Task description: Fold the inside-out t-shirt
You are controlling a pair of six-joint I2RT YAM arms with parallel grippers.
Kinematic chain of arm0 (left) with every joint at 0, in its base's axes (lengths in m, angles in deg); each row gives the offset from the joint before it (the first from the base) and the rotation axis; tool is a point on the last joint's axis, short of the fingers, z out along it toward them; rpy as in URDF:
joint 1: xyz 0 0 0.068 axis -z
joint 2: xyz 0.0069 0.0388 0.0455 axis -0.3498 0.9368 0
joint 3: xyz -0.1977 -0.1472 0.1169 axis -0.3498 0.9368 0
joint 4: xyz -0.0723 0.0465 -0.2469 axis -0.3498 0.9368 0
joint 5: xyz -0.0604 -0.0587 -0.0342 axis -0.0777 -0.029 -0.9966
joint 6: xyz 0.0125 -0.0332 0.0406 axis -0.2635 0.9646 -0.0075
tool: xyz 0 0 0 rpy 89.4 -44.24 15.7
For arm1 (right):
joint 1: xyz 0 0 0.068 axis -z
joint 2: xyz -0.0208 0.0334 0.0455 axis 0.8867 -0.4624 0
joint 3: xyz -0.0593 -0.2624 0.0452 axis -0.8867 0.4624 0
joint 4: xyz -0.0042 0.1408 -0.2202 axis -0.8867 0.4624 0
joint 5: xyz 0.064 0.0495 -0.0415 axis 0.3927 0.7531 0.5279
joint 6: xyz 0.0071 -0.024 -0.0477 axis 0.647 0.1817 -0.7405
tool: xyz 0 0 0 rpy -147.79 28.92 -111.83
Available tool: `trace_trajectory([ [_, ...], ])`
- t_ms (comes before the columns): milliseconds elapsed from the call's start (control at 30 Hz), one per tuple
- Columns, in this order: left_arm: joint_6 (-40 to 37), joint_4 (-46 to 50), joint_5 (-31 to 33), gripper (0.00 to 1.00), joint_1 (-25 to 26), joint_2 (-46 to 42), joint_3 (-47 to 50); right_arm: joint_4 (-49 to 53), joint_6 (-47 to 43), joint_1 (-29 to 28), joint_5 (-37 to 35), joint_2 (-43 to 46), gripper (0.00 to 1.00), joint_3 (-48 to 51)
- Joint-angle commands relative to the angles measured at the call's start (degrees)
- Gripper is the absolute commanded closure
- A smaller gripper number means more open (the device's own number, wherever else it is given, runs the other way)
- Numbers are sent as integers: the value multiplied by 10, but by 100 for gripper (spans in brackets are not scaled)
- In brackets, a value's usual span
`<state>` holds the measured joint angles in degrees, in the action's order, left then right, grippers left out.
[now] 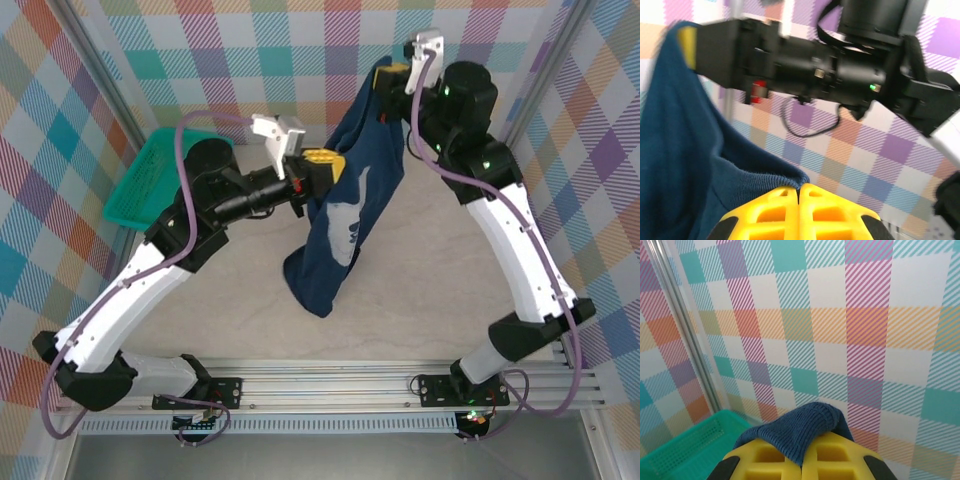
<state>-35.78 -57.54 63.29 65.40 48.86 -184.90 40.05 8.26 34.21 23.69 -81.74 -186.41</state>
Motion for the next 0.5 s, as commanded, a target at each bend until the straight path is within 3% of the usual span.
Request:
trace_trajectory([
  [0,-4,30,-49,100,20,47,-103,99,-52,10,-22,-69,99,-117],
  [267,30,81,-119,100,36,157,-253,139,-104,14,-9,-183,98,-353],
  [333,30,84,-119,100,36,156,-251,120,-94,14,23,-197,98,-356],
  [467,53,61,-63,100,18,120,-180,111,-44,5,101,-248,98,-353],
])
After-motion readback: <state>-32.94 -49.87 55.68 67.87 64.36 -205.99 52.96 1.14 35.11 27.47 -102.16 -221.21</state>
